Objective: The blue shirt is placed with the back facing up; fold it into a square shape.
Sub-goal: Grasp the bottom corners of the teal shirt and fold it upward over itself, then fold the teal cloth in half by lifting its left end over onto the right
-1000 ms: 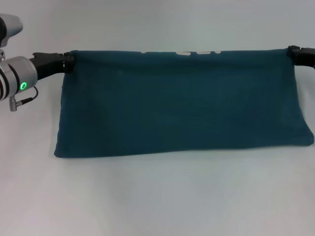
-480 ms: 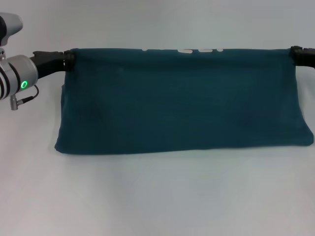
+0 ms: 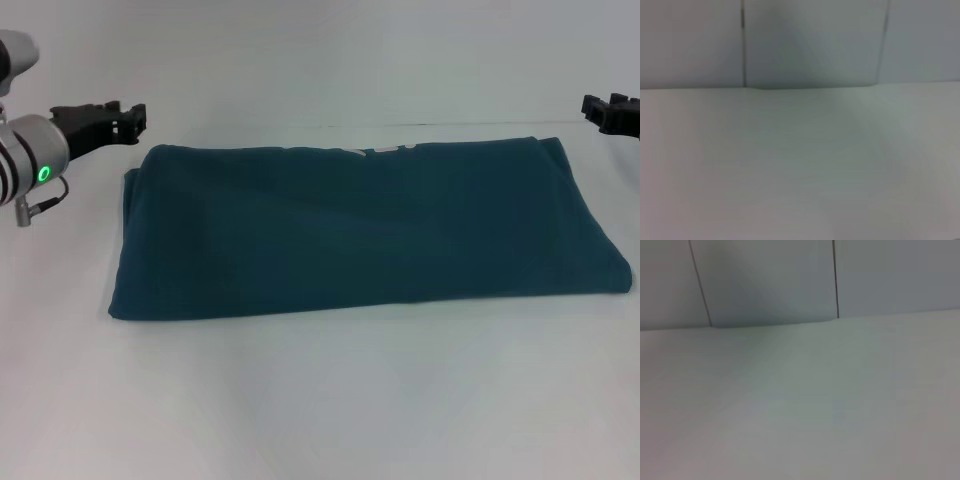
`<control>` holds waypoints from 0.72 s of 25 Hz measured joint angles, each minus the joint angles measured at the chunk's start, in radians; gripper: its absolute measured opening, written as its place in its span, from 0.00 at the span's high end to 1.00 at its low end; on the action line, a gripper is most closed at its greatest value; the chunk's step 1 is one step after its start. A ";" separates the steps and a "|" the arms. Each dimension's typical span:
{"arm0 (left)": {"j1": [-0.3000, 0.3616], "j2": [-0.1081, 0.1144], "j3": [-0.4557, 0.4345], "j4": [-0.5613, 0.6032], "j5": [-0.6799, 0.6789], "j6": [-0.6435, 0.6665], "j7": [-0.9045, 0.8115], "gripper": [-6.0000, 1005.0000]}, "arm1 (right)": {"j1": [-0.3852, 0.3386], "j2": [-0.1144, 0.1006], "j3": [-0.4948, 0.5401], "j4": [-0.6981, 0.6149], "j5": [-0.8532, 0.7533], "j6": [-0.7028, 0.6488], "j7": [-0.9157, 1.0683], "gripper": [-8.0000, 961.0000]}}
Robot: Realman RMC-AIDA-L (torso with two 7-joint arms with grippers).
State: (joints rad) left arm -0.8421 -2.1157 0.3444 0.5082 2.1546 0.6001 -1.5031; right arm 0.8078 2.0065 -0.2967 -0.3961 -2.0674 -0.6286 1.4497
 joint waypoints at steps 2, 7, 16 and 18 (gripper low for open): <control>0.004 -0.002 0.000 0.001 -0.002 -0.007 0.001 0.77 | -0.001 0.000 0.000 0.000 0.001 0.002 0.000 0.67; 0.013 -0.002 0.001 0.003 -0.003 -0.008 0.000 0.67 | -0.004 -0.001 -0.001 -0.001 0.001 0.004 0.001 0.51; 0.078 -0.019 0.001 0.067 0.004 0.159 -0.056 0.28 | -0.053 -0.015 -0.058 -0.035 -0.009 -0.121 0.127 0.32; 0.111 -0.025 0.001 0.112 0.001 0.267 -0.101 0.21 | -0.078 -0.016 -0.087 -0.073 -0.009 -0.184 0.181 0.32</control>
State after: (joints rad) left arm -0.7310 -2.1411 0.3450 0.6201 2.1555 0.8672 -1.6041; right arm 0.7299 1.9910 -0.3833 -0.4693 -2.0763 -0.8125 1.6303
